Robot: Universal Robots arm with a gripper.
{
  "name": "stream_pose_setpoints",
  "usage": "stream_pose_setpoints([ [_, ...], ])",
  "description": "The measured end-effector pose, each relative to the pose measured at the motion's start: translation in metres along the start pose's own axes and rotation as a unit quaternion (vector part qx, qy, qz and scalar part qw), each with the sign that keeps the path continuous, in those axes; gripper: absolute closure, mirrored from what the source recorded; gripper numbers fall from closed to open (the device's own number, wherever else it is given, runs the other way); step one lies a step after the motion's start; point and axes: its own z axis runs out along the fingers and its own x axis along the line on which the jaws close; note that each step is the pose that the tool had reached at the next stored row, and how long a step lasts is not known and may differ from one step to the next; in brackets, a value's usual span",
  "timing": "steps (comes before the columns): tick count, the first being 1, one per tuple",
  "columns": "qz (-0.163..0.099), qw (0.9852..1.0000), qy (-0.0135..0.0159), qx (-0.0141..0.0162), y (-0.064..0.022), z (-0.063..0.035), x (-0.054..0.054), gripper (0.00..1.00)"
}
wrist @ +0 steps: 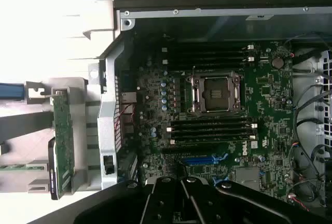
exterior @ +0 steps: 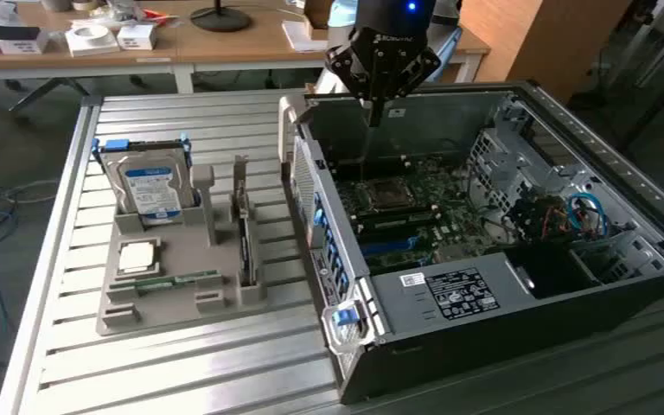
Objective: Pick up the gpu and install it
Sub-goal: 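Reach for the gpu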
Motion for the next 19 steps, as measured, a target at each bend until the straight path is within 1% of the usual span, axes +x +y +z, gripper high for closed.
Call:
stream_pose_setpoints([
  [11, 0.0, 1.0, 0.0, 0.0, 0.0, 0.0, 0.0, 0.89],
  [14, 0.0, 1.0, 0.0, 0.0, -0.0002, 0.0, 0.002, 0.89],
  [19, 0.0, 1.0, 0.0, 0.0, -0.0008, -0.0002, 0.011, 0.89],
])
